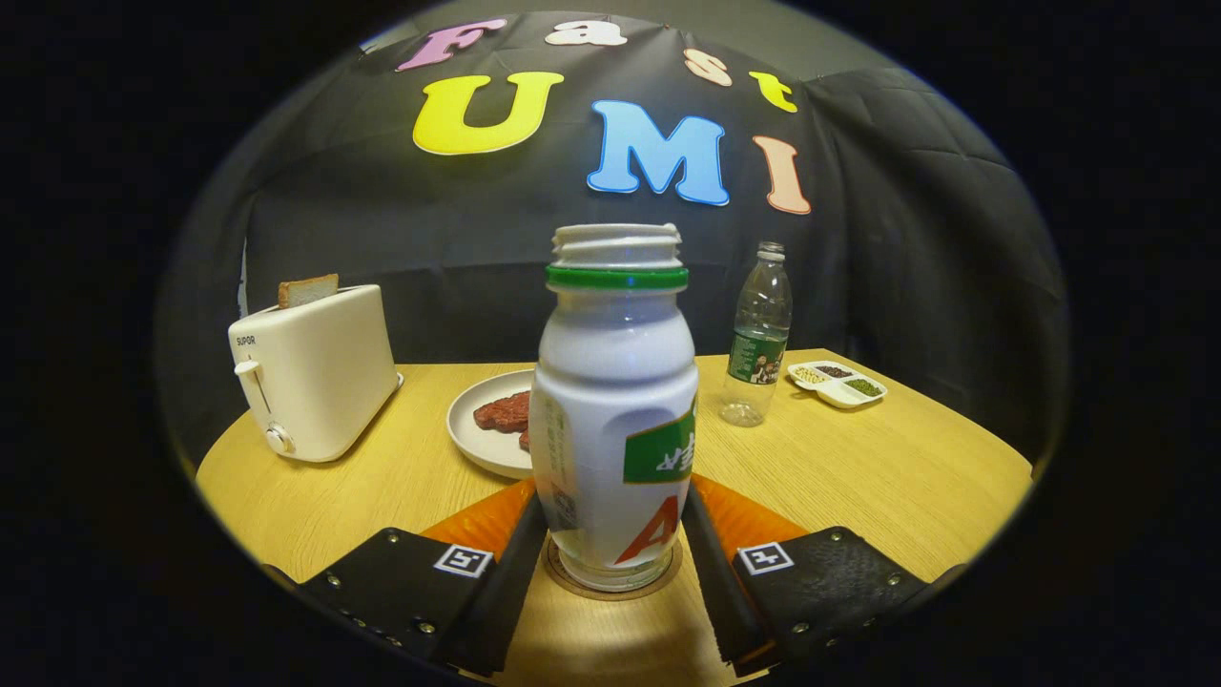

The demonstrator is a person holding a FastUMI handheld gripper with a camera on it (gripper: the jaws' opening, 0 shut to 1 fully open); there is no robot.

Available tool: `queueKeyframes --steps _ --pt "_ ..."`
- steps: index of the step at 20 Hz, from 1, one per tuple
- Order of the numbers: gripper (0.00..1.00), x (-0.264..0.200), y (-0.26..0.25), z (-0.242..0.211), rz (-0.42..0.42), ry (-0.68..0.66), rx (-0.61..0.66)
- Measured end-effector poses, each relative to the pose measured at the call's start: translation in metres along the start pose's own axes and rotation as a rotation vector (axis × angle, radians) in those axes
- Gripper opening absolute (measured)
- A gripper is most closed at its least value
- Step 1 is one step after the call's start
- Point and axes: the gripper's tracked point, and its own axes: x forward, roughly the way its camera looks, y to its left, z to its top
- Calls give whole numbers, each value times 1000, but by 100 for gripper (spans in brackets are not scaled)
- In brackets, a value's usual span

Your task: Take the bottle from table, then pour the juice into the cup, finally place the bottle on the coaster

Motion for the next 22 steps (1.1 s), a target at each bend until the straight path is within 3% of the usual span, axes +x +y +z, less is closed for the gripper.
queueKeyframes --steps 2,6,22 --pt "80 -3 -1 2 -1 -5 -6" --pt "96 -17 4 14 28 -47 8" --pt "95 -188 -43 129 212 -270 64"
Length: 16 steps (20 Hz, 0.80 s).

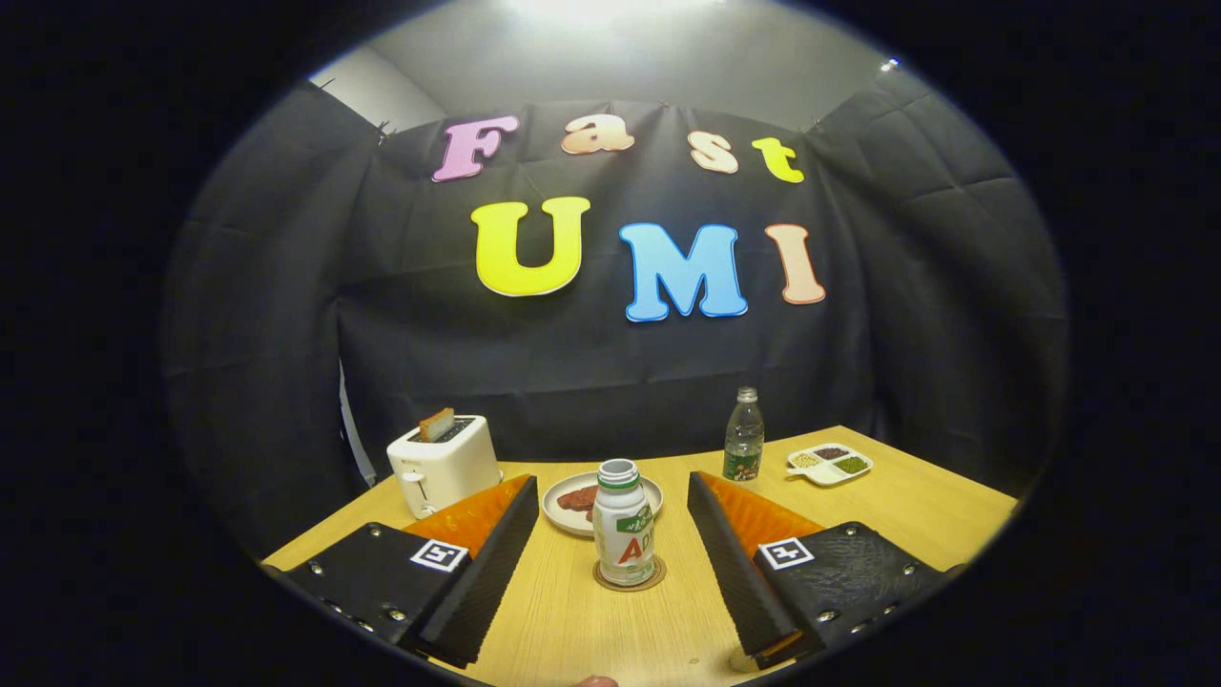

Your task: Take the bottle from table, then pour the juice into the cup, finally place the bottle on the coaster

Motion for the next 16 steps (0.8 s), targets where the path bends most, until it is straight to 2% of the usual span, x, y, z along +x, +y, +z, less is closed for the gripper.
queueKeyframes --steps 4,8,16 --pt "95 -33 -7 27 30 -40 10" --pt "95 -62 -21 44 18 -73 22" --pt "95 -89 -20 63 44 -108 18"
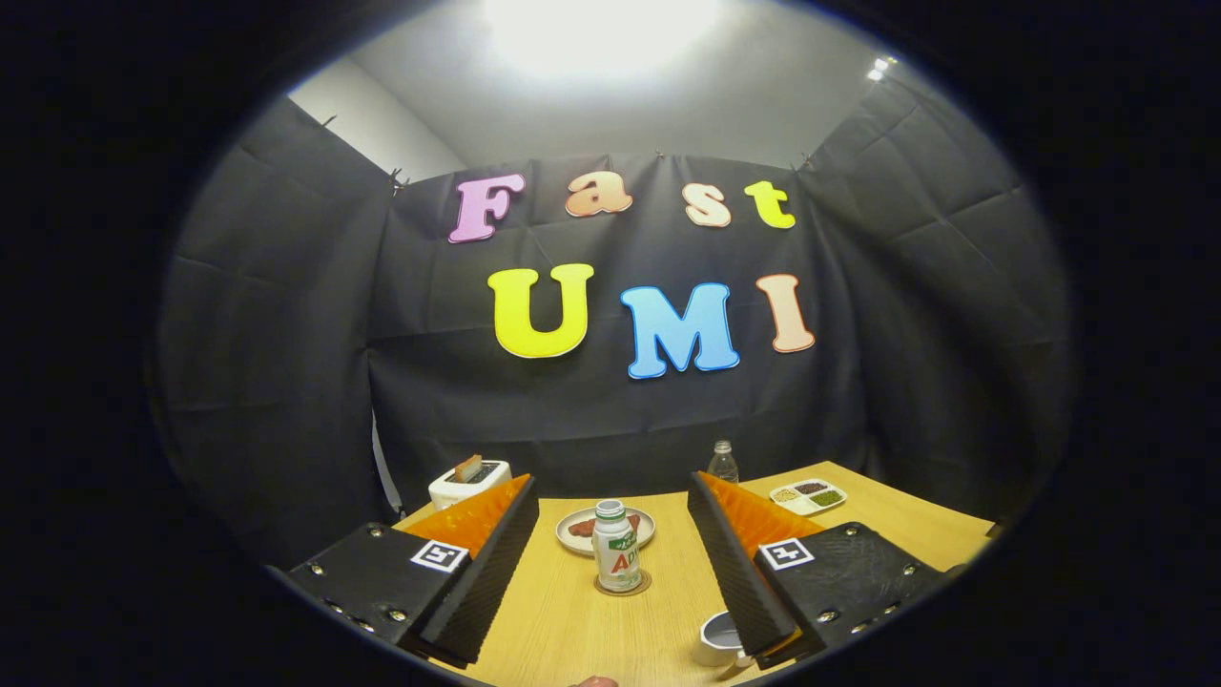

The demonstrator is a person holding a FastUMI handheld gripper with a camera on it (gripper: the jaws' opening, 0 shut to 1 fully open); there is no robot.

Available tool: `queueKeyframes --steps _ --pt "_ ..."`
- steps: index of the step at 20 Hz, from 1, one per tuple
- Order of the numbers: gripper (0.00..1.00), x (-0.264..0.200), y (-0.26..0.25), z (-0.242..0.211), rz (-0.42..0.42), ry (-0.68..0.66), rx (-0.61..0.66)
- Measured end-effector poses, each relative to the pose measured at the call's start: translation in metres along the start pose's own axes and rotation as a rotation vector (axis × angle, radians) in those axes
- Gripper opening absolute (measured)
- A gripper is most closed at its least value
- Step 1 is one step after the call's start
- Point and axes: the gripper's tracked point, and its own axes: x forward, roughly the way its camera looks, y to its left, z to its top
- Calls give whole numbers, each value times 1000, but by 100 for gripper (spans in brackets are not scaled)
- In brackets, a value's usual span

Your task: Take the bottle from table, then pour the juice into the cup, finally place the bottle on the coaster

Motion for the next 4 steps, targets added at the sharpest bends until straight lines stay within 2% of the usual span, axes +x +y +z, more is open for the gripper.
queueKeyframes --steps 4 --pt "95 -3 -4 2 -1 2 -12"
